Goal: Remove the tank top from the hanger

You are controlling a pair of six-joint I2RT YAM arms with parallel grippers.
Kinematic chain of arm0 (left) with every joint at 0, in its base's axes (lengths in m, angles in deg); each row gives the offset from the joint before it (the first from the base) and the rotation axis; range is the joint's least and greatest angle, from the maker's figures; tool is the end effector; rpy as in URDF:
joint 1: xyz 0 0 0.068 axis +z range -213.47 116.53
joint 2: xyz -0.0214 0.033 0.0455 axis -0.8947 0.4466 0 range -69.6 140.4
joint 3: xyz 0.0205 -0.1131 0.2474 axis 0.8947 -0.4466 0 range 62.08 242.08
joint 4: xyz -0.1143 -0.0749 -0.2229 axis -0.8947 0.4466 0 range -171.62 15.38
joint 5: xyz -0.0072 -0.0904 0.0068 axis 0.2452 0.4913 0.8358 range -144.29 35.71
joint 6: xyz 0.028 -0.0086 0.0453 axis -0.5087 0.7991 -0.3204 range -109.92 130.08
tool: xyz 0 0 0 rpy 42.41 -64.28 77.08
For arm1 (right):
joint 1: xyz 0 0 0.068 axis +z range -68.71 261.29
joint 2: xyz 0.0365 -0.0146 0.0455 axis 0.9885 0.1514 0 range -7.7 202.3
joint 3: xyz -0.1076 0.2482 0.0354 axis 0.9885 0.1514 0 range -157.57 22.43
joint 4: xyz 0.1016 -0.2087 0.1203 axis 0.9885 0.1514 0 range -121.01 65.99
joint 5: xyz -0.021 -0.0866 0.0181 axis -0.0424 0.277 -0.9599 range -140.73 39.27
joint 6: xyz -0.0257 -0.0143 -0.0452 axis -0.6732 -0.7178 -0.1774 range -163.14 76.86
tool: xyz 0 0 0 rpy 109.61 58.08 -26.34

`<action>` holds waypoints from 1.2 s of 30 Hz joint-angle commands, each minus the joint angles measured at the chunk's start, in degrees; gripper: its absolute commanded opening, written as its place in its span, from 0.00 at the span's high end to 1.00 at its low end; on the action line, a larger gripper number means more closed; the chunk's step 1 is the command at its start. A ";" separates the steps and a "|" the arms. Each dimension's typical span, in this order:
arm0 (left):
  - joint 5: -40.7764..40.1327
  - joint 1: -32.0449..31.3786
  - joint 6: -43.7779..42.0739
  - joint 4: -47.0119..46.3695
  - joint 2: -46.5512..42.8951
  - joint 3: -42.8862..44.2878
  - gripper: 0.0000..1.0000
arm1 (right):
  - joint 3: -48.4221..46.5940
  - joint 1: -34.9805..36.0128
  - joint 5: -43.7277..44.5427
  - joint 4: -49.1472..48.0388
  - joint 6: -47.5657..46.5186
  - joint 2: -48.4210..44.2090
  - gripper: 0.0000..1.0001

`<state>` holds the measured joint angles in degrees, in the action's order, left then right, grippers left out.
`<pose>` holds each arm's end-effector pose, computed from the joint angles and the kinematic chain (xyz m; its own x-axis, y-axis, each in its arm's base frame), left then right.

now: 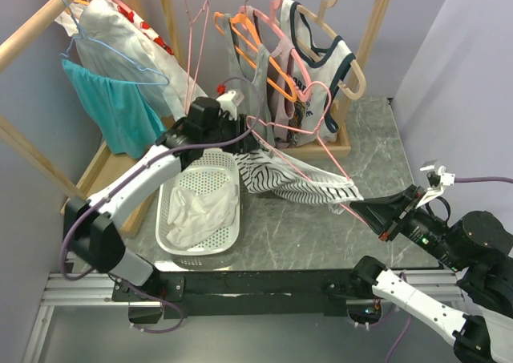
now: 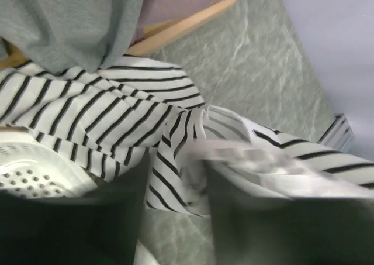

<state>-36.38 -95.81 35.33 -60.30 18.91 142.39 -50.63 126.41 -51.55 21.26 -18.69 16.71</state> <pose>0.2967 -0.2008 0.3487 -0.6901 -0.0435 -0.7224 0.4872 0.7101 -0.5083 0.0037 0.0045 0.4392 -0.3379 0.2472 -0.9081 -0.6357 0.6516 0.4139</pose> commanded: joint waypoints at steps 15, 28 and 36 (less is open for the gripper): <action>-17.20 -2.82 0.93 -6.21 -21.71 -10.79 0.00 | 1.60 0.05 6.97 -9.91 -0.98 3.81 1.00; -26.26 -1.59 -0.82 -1.90 -18.99 -8.51 0.01 | 1.43 0.14 6.71 -8.86 -0.89 -0.84 1.00; -22.66 3.59 -0.38 -3.30 -17.93 -7.98 0.01 | 0.02 0.14 7.59 -5.87 -1.16 -1.64 1.00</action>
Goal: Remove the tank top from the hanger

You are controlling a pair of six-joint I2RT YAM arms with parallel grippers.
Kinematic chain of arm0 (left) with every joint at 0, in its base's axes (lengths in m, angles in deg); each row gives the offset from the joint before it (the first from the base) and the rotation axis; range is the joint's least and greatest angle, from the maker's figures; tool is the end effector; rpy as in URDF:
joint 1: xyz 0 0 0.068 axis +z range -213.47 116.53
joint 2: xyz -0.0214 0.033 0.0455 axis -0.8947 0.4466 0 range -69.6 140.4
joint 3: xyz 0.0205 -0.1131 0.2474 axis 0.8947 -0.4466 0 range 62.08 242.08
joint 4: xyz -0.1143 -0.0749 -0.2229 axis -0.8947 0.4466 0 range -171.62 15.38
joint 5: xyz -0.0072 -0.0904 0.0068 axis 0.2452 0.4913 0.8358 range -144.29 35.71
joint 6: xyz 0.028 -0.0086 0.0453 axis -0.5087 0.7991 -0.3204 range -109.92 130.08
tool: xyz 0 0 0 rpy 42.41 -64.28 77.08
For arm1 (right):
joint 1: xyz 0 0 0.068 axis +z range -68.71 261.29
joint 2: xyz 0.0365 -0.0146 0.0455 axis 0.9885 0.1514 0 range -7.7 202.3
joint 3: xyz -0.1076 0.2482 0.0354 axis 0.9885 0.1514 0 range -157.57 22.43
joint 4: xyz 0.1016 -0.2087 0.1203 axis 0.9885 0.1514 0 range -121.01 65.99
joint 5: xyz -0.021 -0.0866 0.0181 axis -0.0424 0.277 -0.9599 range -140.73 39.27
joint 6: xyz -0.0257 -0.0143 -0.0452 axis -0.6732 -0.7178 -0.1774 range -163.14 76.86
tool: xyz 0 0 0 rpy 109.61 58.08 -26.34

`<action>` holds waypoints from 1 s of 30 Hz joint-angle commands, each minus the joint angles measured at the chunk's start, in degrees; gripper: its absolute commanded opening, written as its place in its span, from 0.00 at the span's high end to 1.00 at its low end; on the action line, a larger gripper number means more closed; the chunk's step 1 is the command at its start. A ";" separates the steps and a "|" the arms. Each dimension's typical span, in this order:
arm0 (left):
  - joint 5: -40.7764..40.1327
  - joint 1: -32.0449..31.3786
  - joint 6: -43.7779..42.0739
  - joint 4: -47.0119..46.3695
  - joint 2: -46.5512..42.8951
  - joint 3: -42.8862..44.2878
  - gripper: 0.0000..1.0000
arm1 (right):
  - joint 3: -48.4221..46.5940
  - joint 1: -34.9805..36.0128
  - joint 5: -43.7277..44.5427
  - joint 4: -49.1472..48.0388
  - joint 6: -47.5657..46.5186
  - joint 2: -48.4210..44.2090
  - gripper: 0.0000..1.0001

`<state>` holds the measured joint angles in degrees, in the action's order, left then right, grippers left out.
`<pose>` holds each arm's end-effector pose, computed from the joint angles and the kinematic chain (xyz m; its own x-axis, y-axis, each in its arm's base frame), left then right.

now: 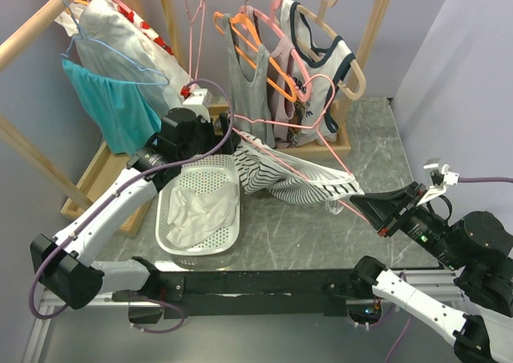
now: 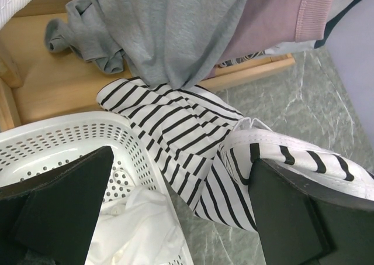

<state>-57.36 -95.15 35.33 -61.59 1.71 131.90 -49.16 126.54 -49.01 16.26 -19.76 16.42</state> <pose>0.2425 -0.1474 0.3770 -0.4880 -0.1994 -0.8498 0.3028 0.8744 -0.3791 0.0078 0.0064 0.4428 -0.2710 0.2900 -0.9178 -0.6331 0.6645 0.3969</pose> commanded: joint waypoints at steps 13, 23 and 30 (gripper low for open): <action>2.10 5.49 -0.65 -1.40 0.23 3.30 0.01 | 0.84 0.01 4.43 -1.73 0.35 -2.06 1.00; 19.76 3.48 -0.91 -4.83 -2.05 0.23 0.00 | 3.30 0.01 0.31 -8.32 -1.23 3.91 1.00; 19.86 -4.96 0.23 -2.55 -2.14 -2.06 0.01 | 4.80 0.01 -0.66 -13.86 -1.75 6.20 1.00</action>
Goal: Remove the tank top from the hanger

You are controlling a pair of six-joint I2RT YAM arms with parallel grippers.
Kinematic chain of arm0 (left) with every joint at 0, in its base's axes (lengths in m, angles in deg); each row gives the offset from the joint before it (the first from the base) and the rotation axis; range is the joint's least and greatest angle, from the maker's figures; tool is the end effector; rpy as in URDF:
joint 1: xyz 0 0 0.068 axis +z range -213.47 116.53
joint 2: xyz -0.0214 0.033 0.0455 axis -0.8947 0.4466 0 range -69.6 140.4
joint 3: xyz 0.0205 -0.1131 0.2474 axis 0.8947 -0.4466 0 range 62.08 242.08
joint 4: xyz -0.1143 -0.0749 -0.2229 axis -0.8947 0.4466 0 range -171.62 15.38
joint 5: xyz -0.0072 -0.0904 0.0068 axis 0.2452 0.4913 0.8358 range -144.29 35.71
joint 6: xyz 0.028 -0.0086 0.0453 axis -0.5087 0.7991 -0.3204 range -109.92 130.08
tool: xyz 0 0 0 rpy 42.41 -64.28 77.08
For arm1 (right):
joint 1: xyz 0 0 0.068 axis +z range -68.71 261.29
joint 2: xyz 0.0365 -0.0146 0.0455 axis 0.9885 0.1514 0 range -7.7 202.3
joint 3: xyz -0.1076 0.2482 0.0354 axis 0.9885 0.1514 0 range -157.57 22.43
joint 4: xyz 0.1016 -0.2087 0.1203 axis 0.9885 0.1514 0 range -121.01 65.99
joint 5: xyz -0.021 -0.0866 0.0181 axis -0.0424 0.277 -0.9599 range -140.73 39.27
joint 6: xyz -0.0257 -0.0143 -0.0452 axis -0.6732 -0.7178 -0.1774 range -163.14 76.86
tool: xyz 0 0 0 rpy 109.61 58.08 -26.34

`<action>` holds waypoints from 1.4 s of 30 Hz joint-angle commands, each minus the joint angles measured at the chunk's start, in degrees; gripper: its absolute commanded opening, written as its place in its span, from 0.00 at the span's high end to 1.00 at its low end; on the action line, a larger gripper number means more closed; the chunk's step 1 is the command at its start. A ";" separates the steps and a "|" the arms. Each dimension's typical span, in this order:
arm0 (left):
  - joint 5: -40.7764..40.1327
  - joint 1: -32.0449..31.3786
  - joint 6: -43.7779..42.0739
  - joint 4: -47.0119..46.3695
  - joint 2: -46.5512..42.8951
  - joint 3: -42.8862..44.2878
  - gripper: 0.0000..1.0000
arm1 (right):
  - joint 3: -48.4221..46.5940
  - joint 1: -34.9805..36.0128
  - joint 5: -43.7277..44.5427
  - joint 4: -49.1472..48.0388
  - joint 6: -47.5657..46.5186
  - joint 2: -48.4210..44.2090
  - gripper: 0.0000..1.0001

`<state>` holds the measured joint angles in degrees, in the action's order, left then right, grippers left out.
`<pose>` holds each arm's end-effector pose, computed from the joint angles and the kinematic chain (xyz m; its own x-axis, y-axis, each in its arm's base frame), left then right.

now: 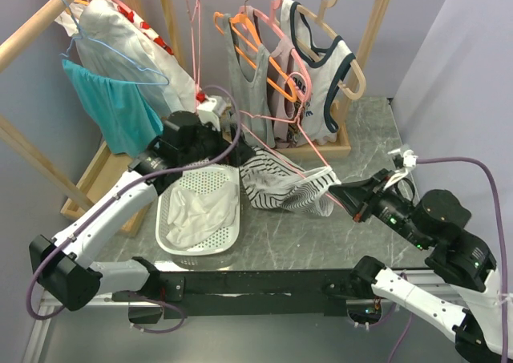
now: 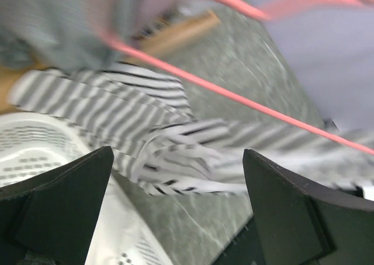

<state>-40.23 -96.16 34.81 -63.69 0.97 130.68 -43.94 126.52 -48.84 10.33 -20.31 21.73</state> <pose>0.2319 -0.1591 0.3770 -0.5598 -0.1230 -0.8194 0.5306 0.7064 -0.4685 0.0424 0.0411 0.4300 -0.3161 0.2320 -0.9199 -0.6116 0.6914 0.3845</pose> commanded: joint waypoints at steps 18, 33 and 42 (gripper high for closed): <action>-8.06 -10.55 16.22 -16.62 -4.39 -4.53 0.01 | -0.25 0.03 -2.77 -12.34 -1.91 3.44 1.00; -13.01 -12.66 22.81 -31.03 0.01 -5.67 0.01 | 2.47 0.03 -4.53 -11.72 -0.60 1.51 1.00; -10.29 -12.84 22.38 -30.59 1.94 -5.41 0.00 | 4.05 0.03 -4.44 -12.78 -0.15 0.28 1.00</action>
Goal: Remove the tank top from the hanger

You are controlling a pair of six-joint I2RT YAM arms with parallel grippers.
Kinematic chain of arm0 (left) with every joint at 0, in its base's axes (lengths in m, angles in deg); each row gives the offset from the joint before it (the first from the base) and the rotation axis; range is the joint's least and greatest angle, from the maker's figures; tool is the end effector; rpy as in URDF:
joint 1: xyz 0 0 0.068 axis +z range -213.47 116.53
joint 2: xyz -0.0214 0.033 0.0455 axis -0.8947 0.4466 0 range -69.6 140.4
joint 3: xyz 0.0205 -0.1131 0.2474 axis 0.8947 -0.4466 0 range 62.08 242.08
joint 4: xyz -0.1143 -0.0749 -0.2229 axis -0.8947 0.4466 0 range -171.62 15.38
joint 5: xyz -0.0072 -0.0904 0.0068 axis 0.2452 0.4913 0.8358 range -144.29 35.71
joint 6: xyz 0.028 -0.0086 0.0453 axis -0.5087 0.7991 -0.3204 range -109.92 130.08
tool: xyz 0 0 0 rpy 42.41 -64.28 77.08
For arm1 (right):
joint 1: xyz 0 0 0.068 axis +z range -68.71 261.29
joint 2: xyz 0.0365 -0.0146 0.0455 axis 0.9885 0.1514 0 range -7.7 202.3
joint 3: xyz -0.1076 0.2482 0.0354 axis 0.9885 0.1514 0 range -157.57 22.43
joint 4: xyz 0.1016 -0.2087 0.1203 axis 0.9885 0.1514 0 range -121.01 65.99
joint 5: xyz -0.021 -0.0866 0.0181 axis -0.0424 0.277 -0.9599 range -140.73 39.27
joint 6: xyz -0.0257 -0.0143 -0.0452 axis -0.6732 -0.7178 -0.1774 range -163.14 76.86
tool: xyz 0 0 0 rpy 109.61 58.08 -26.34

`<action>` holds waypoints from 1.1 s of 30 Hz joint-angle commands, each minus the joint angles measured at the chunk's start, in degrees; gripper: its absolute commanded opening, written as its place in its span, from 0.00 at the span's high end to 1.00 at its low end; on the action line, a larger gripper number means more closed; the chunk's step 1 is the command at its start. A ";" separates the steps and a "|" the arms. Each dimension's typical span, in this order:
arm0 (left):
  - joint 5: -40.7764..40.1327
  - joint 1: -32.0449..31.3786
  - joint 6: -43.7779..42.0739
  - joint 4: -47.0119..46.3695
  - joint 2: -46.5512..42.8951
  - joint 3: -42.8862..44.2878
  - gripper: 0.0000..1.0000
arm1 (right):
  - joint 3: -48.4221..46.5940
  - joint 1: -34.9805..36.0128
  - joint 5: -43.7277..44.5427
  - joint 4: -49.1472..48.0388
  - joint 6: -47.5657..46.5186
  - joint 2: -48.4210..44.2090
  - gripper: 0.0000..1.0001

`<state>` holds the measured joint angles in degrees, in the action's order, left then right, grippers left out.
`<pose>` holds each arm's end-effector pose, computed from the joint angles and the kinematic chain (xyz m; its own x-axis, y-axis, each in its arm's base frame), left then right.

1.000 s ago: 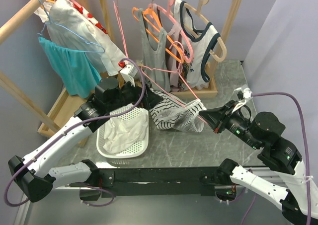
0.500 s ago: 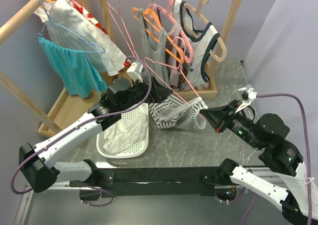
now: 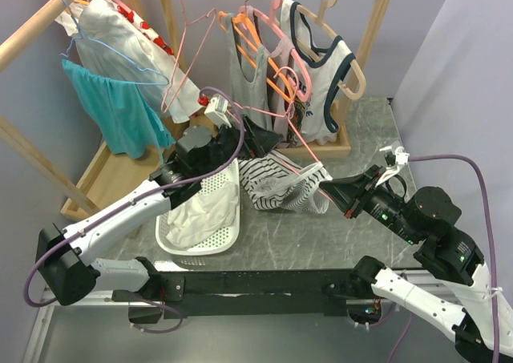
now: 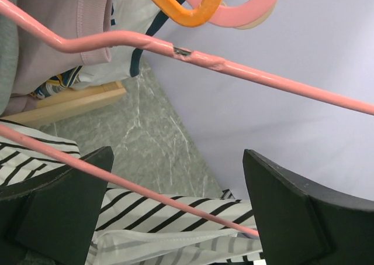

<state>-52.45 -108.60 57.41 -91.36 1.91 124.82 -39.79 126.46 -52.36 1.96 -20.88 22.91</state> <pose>0.2088 -0.2114 0.3877 -0.5294 -0.5099 -0.6781 0.5042 0.4537 -0.7348 0.0553 0.0571 0.4248 -0.2916 0.2438 -0.9250 -0.6683 0.6399 0.3793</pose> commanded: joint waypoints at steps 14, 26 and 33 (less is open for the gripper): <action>1.75 -0.93 -1.10 0.42 0.74 -0.34 0.99 | -0.27 0.10 -0.66 -4.32 -0.03 -0.73 1.00; -1.14 -1.02 -3.11 3.67 -1.01 -0.78 0.99 | 0.78 0.01 -1.10 -2.39 0.50 -0.81 0.89; -6.32 -1.02 -6.46 7.01 -2.42 0.19 0.99 | 2.10 0.10 -0.83 -0.54 1.29 0.33 0.90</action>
<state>-55.73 -109.30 63.20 -92.30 0.22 124.93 -36.97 126.52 -54.44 8.00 -21.03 22.91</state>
